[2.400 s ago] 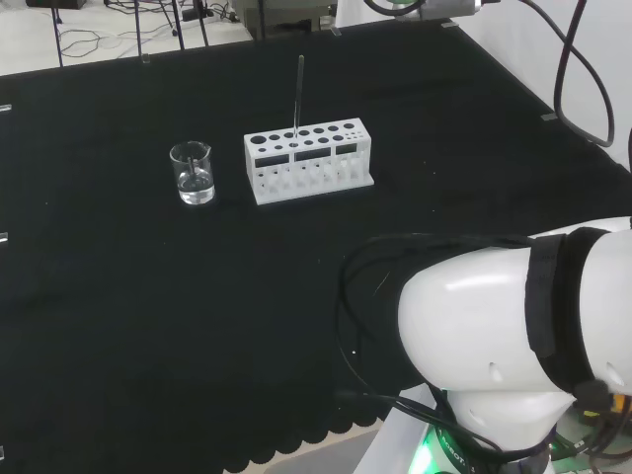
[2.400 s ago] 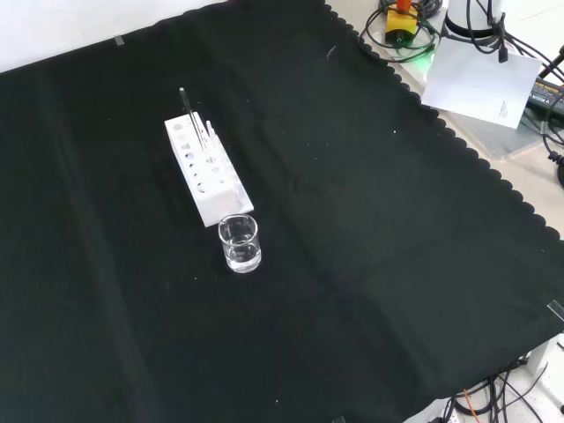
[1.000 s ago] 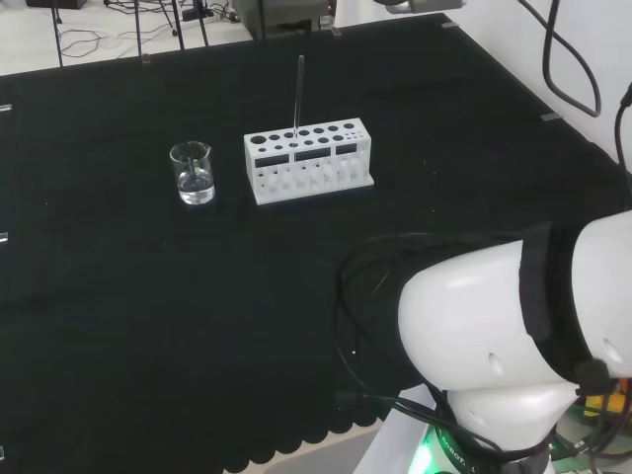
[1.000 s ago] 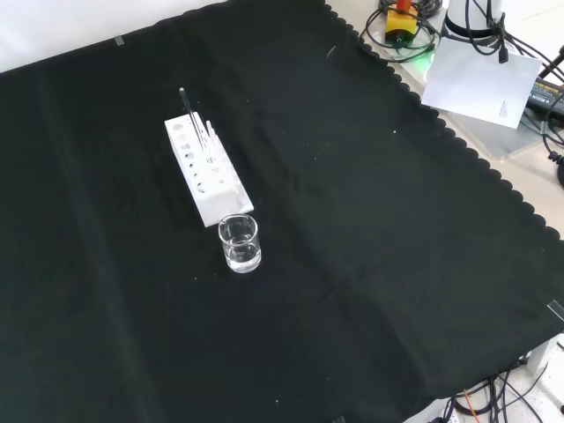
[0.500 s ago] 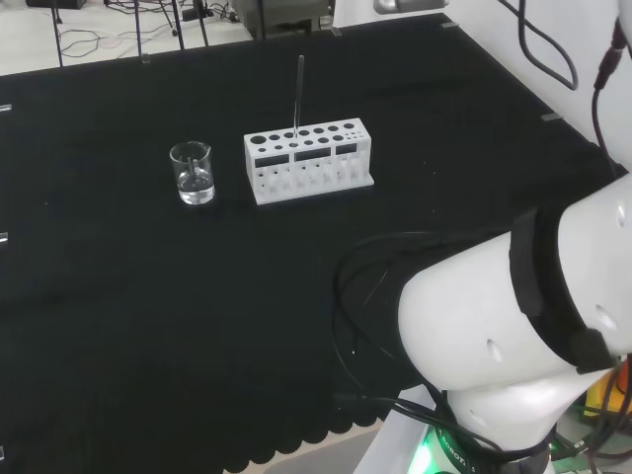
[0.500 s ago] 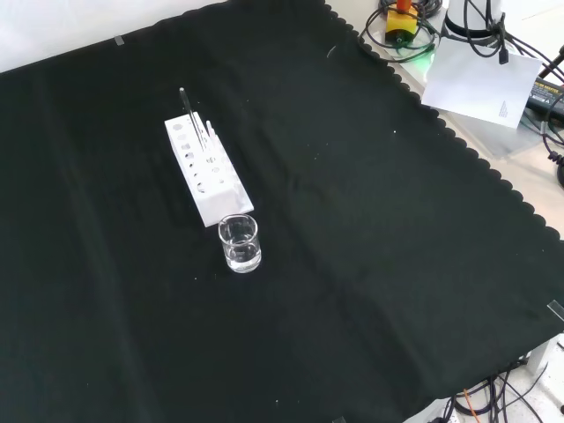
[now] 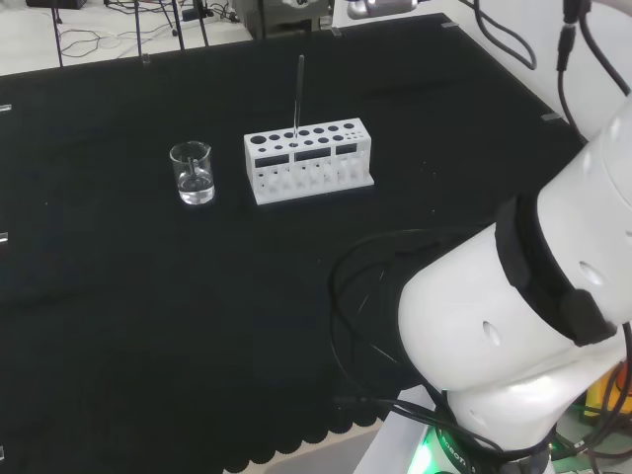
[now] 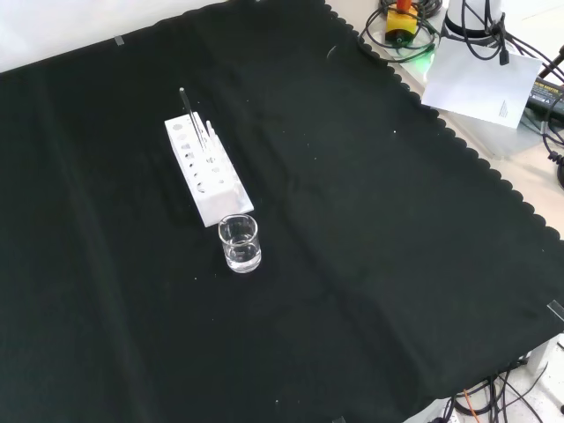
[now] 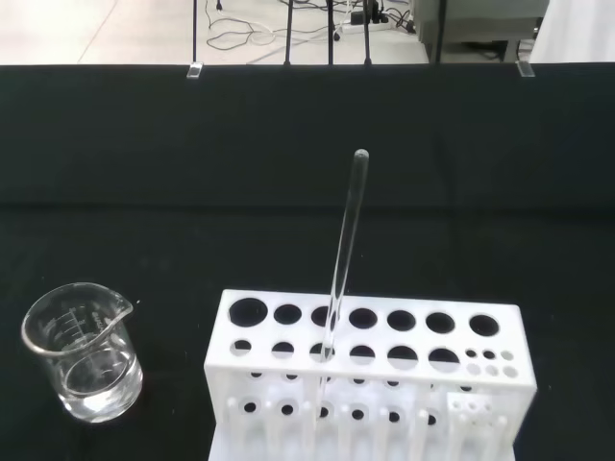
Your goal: Take the glass rod from the white test tube rack.
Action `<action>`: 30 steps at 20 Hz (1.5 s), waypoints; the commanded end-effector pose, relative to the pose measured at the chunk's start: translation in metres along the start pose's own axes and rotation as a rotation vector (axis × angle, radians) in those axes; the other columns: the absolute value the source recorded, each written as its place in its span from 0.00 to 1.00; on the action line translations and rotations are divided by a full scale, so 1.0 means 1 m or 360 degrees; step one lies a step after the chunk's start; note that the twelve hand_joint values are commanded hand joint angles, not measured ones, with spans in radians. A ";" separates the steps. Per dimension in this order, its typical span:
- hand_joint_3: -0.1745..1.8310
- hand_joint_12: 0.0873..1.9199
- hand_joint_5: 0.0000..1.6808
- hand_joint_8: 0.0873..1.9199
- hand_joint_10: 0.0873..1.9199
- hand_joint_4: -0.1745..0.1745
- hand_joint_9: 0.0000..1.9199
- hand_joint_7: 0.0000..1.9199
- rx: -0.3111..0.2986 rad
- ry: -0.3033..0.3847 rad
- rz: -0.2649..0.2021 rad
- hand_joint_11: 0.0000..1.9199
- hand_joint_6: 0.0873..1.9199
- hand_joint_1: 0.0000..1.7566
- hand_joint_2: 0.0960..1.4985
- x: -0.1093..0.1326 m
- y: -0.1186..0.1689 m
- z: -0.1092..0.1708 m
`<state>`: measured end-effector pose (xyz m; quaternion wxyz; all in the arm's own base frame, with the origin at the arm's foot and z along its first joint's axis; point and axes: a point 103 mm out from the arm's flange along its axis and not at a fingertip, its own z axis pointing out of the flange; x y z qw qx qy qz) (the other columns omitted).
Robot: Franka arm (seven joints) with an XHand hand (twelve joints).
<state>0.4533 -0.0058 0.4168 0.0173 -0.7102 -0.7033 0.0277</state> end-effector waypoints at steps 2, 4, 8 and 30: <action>0.27 0.23 0.00 0.00 0.00 0.23 0.01 0.00 -0.0002 -0.0035 -0.0066 0.00 0.00 0.34 0.61 0.006 0.055 0.025; 0.27 0.23 0.00 0.00 0.00 0.23 0.01 0.00 0.0022 -0.0017 -0.0094 0.00 0.00 0.34 0.61 0.001 0.061 0.034; 0.27 0.20 0.00 0.00 0.00 0.23 0.01 0.00 0.0047 0.0000 -0.0125 0.00 0.00 0.34 0.61 -0.007 0.068 0.045; 0.28 0.16 0.00 0.00 0.00 0.22 0.02 0.00 0.0110 0.0049 -0.0101 0.00 0.00 0.32 0.62 -0.044 0.121 0.100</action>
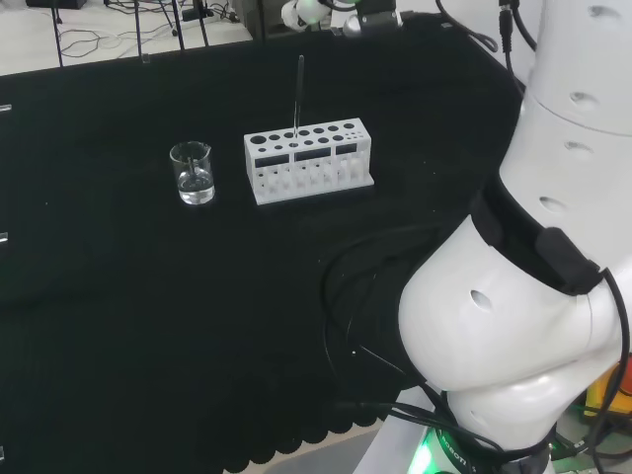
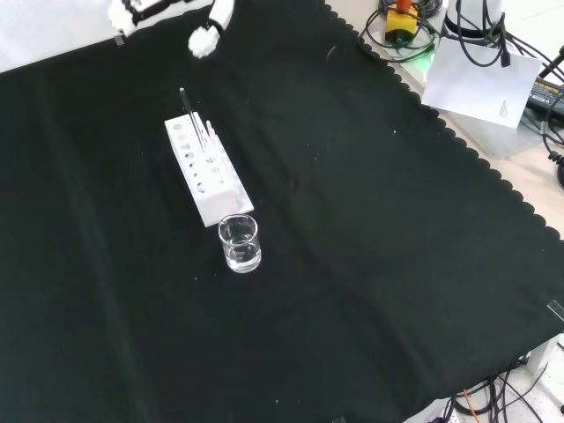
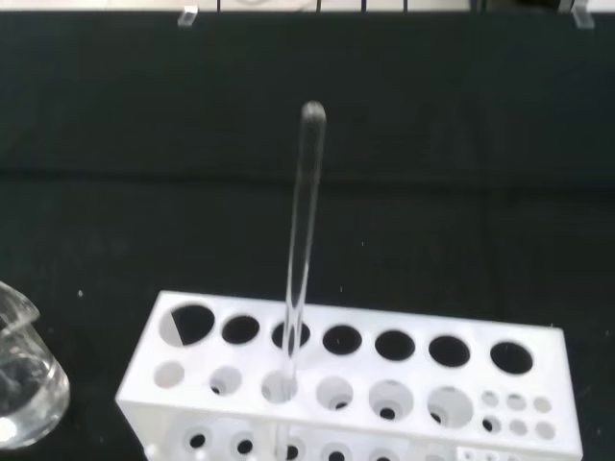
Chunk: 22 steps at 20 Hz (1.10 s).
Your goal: Take the glass rod from the white test tube rack.
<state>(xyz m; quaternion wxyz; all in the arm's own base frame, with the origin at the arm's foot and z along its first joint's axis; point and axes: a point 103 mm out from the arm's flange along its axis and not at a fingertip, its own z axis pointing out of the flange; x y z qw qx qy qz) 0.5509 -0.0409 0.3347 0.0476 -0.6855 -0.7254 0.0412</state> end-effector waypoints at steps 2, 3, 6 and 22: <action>0.28 0.17 0.00 0.00 0.00 0.21 0.02 0.00 0.0076 -0.0035 0.0046 0.00 0.00 0.32 0.62 -0.008 0.024 0.017; 0.29 0.18 0.00 0.00 0.00 0.21 0.03 0.00 0.0068 -0.0030 0.0037 0.00 0.00 0.31 0.62 -0.007 0.024 0.016; 0.29 0.23 0.00 0.00 0.02 0.20 0.04 0.00 0.0020 -0.0023 0.0018 0.00 0.00 0.31 0.62 -0.004 0.020 0.023; 0.34 0.48 0.00 0.34 0.44 0.15 0.06 0.01 -0.0029 -0.0006 -0.0082 0.00 0.00 0.32 0.59 0.010 0.006 0.059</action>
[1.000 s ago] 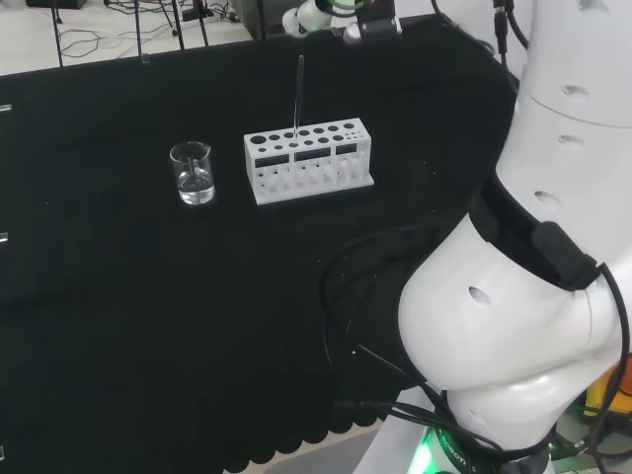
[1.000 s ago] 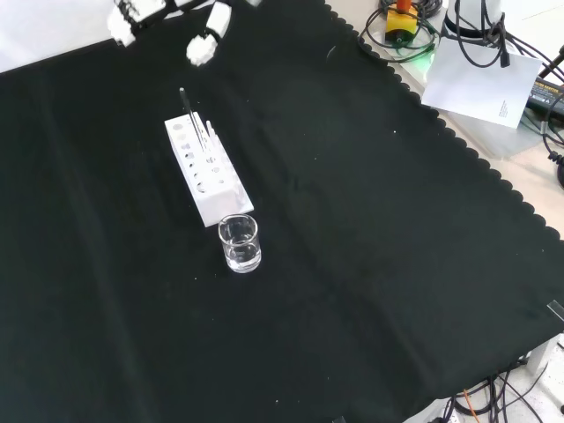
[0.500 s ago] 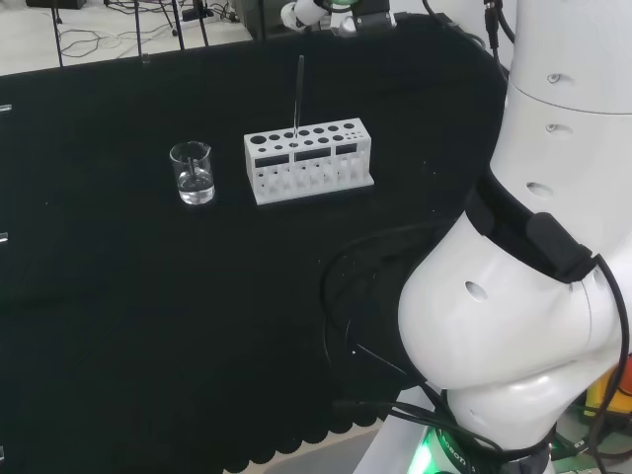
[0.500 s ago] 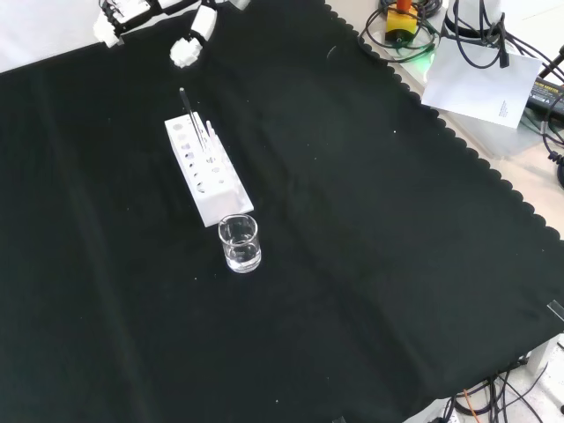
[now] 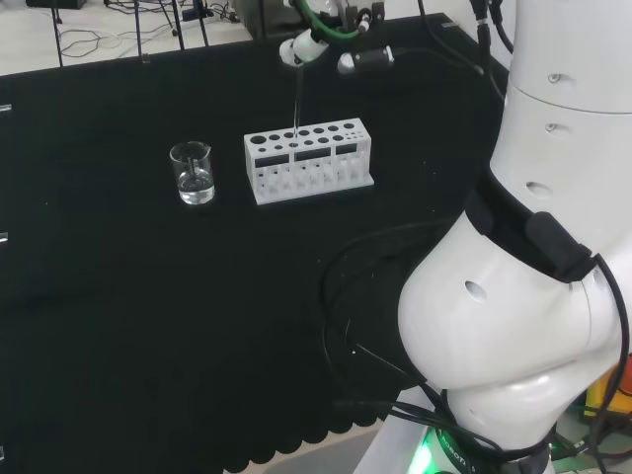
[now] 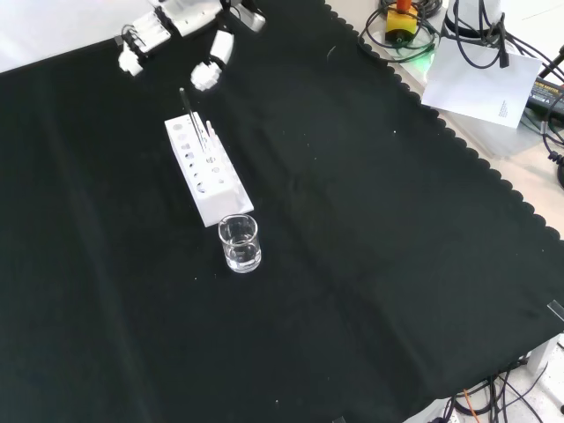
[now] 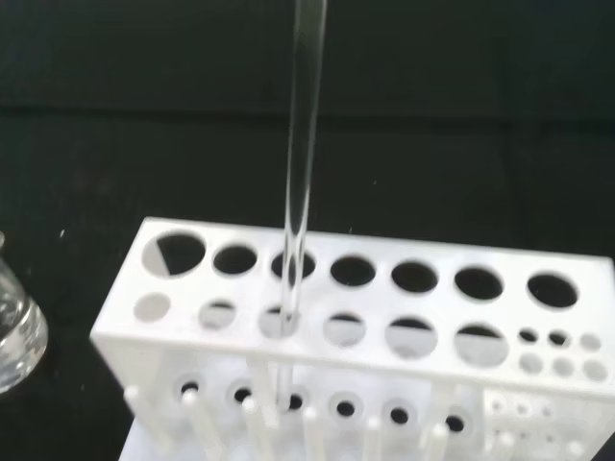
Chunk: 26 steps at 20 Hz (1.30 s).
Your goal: Take the glass rod from the white test tube rack.
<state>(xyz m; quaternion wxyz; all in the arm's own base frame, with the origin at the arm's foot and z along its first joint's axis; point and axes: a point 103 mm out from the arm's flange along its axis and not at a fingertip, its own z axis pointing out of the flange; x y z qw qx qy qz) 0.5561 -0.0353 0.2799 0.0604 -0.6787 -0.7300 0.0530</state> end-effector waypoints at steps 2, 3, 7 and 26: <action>0.34 0.53 0.00 0.40 0.45 0.13 0.11 0.04 -0.0077 -0.0009 -0.0056 0.00 0.00 0.33 0.58 0.005 -0.005 0.013; 0.35 0.55 0.00 0.42 0.45 0.12 0.13 0.05 -0.0070 -0.0007 -0.0054 0.00 0.00 0.33 0.58 0.004 -0.003 0.016; 0.36 0.63 0.05 0.46 0.45 0.05 0.19 0.11 -0.0071 0.0013 -0.0077 0.00 0.00 0.35 0.58 0.000 0.003 0.031; 0.42 0.70 0.21 0.50 0.50 0.00 0.54 0.45 -0.0139 -0.0001 -0.0117 0.20 0.49 0.46 0.55 0.001 0.011 0.053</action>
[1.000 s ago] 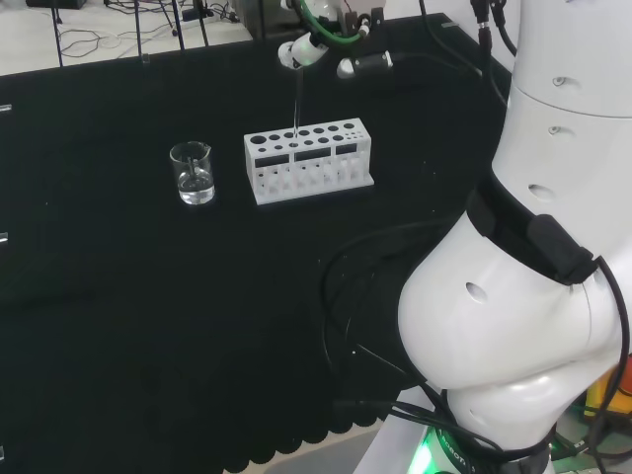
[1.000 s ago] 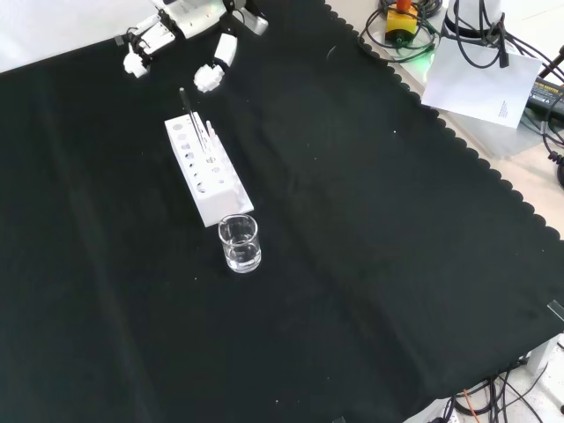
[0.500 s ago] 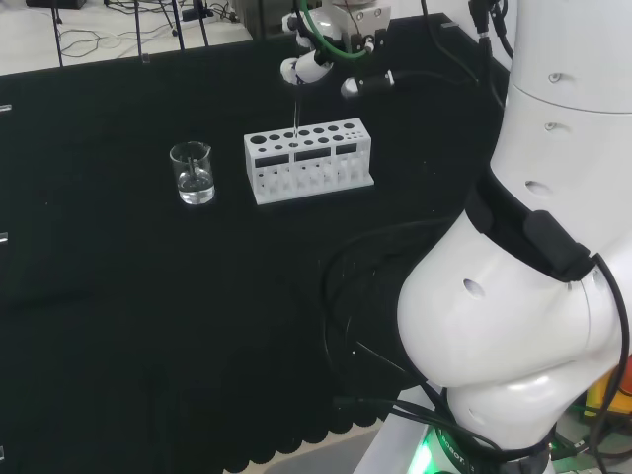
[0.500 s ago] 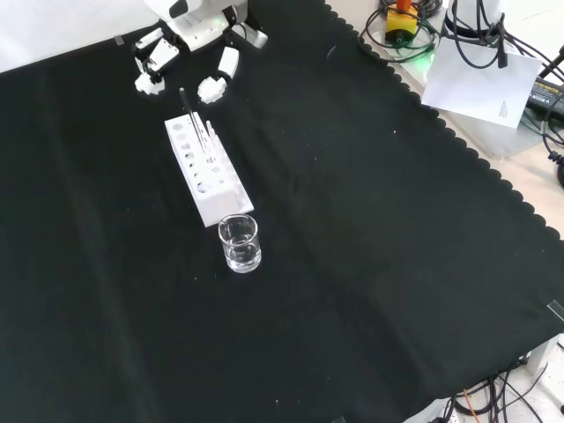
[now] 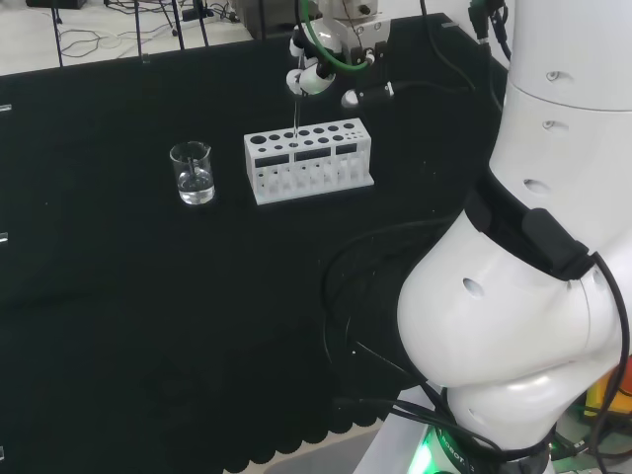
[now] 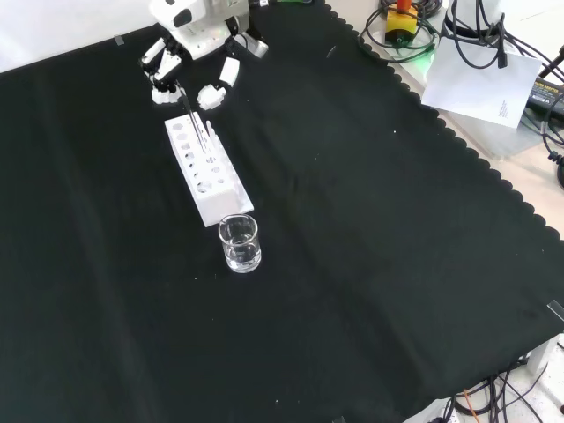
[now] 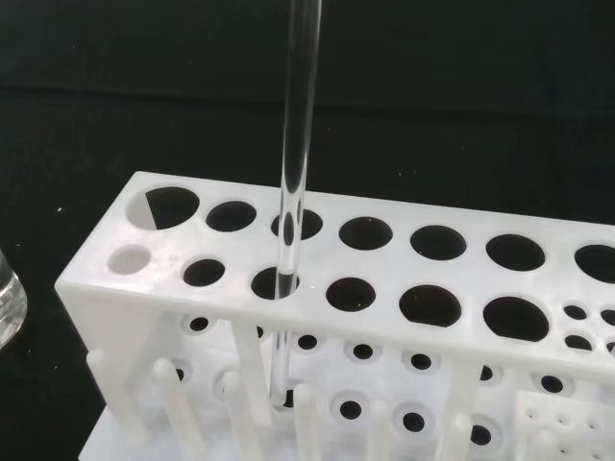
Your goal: Take the glass rod from the white test tube rack.
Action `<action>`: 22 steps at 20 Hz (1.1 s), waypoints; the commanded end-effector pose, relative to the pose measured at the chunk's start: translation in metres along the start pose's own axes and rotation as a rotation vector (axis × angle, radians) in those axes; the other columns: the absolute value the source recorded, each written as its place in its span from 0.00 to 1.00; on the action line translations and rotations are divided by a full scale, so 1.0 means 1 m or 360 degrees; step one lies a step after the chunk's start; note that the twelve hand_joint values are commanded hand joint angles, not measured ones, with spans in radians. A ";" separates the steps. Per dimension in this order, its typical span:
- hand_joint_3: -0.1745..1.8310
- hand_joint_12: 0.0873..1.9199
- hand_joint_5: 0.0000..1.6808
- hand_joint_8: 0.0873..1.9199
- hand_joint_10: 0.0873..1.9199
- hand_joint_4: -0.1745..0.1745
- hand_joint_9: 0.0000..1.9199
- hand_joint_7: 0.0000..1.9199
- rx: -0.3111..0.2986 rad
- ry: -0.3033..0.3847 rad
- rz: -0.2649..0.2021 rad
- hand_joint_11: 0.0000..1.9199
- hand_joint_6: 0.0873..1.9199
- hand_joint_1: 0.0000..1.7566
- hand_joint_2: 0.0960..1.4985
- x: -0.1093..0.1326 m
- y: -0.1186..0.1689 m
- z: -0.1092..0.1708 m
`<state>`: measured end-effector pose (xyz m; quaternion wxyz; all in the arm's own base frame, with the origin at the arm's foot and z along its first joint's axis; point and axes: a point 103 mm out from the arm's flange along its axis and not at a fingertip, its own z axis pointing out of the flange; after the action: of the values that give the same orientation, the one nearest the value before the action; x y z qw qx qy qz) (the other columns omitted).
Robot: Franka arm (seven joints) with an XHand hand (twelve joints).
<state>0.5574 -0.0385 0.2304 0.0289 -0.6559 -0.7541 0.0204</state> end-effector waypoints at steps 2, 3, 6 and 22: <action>0.42 0.70 0.22 0.50 0.52 0.00 0.56 0.47 0.0015 -0.0007 -0.0013 0.21 0.51 0.47 0.55 0.010 0.006 0.007; 0.42 0.69 0.22 0.50 0.52 0.00 0.58 0.49 0.0001 0.0013 -0.0022 0.22 0.51 0.48 0.54 0.010 0.007 0.007; 0.43 0.68 0.24 0.50 0.53 0.00 0.63 0.53 -0.0029 0.0024 -0.0023 0.26 0.53 0.50 0.54 0.007 0.003 0.005; 0.37 0.52 0.54 0.61 0.57 0.00 0.77 0.51 -0.0112 0.0016 -0.0078 0.58 0.61 0.72 0.55 0.023 0.008 -0.004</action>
<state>0.5625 -0.0166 0.2303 0.0226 -0.6402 -0.7678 -0.0009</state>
